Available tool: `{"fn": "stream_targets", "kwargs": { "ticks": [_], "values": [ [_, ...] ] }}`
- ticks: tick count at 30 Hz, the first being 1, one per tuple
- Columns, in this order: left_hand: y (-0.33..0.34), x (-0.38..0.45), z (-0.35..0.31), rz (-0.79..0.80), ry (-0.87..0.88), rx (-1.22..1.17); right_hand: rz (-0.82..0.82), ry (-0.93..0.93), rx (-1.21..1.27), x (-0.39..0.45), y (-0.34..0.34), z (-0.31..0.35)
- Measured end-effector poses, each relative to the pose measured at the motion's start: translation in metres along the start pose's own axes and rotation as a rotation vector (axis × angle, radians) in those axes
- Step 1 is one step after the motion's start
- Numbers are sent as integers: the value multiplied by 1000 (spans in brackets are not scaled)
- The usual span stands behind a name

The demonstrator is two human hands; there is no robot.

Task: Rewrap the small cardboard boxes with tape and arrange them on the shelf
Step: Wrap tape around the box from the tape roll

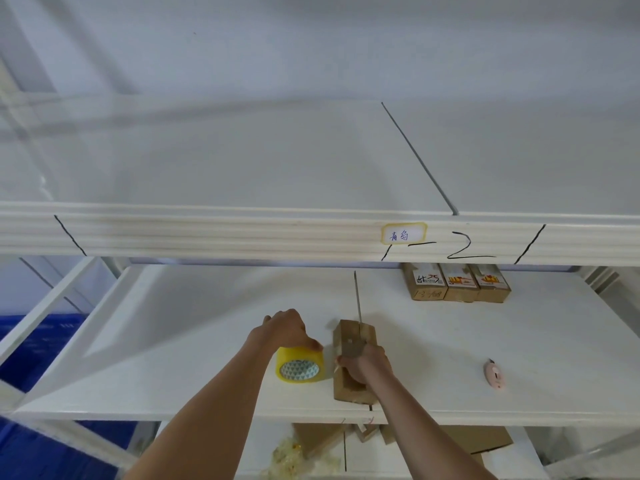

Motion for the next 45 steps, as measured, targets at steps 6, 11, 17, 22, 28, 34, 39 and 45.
{"fn": "stream_targets", "kwargs": {
  "ticks": [6,11,17,22,28,34,39,45],
  "values": [
    [-6,-4,3,-98,41,68,11,-30,84,-6,-18,4],
    [-5,-7,0,-114,38,69,37,-38,207,-11,-25,1],
    [-4,-8,-3,-61,-2,25,114,-89,391,-17,-35,-11],
    [-6,-9,-10,-77,-12,17,163,-72,478,-23,-43,-15],
    [-9,-11,-17,-74,-20,15,205,-57,551,-24,-48,-21],
    [-6,-12,-20,-94,-6,36,244,-76,618,-26,-50,-24],
    [-4,-11,-23,-92,7,63,276,-102,642,-24,-51,-28],
    [-5,-11,-28,-129,48,85,317,-121,676,-24,-55,-34]
  ]
}}
Point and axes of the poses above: each hand's wrist, its own x-axis towards the middle knuckle, its own y-axis out of the palm, z = x × y, the point moved 1 cm from there along x, towards the middle knuckle, and after that the axes turned 4 degrees about -z, right-handed, at the moved point
